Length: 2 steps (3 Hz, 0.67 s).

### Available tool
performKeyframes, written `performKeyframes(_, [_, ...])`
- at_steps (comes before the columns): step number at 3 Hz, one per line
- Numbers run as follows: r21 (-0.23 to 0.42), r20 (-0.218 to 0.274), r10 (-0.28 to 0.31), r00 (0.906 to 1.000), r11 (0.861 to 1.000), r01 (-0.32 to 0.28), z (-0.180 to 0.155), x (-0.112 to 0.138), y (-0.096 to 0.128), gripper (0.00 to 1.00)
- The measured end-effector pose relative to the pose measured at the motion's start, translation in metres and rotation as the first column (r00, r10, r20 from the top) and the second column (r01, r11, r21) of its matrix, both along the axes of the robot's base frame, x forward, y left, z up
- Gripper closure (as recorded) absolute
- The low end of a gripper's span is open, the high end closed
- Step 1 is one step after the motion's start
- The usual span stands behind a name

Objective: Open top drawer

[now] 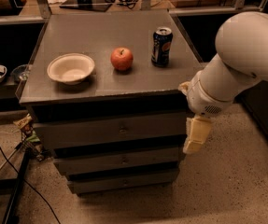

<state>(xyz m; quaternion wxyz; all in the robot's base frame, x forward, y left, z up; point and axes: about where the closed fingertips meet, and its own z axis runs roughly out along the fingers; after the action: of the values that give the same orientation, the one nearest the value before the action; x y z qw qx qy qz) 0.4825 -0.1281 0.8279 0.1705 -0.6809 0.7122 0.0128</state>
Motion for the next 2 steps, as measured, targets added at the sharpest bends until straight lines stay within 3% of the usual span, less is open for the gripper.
performKeyframes(1, [-0.032, 0.003, -0.023, 0.9997, 0.999, 0.023, -0.005, 0.000, -0.011, 0.00])
performKeyframes(2, [-0.098, -0.029, -0.101, 0.9944, 0.990, 0.098, -0.023, 0.001, -0.034, 0.00])
